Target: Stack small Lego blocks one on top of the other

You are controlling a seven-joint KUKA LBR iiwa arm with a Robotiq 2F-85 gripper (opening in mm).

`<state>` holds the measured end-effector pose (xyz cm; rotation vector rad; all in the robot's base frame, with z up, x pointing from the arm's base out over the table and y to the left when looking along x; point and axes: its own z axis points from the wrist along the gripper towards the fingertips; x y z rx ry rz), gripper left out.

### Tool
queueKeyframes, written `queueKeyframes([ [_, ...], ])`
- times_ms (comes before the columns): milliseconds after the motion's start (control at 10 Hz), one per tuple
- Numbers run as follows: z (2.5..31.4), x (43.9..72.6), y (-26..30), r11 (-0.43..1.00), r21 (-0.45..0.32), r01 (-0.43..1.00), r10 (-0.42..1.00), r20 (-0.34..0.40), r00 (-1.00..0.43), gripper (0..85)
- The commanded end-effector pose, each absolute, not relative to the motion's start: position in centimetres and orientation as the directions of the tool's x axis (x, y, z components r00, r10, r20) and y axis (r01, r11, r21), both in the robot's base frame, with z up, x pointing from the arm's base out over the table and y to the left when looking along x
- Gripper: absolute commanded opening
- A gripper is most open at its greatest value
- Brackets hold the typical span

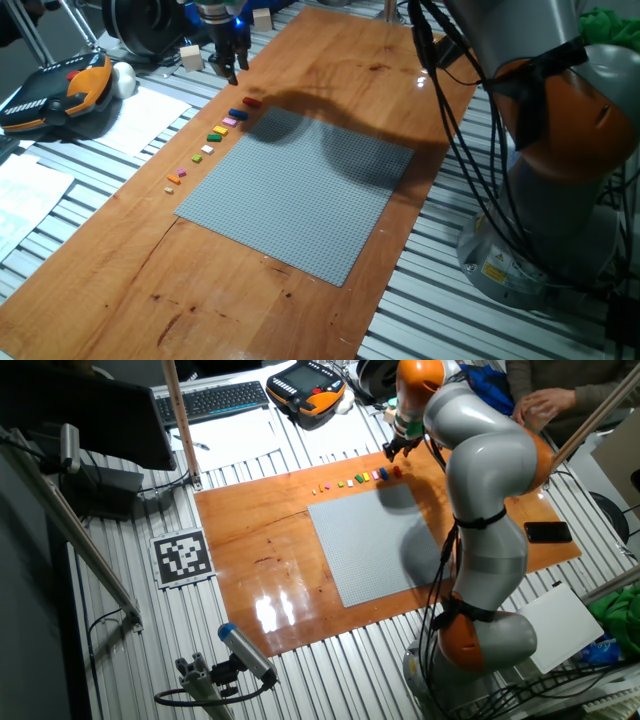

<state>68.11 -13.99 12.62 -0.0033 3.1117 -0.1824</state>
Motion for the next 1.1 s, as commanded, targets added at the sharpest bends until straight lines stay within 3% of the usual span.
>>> queueKeyframes([
  [0,12.6,68.1,-14.0,0.991,-0.133,0.018,0.016,-0.017,-1.000,51.0],
  [300,12.4,68.2,-14.2,0.993,-0.113,0.018,0.015,-0.032,-0.999,51.0],
  [700,8.3,69.8,-16.2,0.998,-0.063,-0.007,-0.010,-0.057,-0.998,51.0],
  [1000,6.0,69.2,-16.7,0.997,-0.075,-0.003,-0.011,-0.106,-0.994,51.0],
])
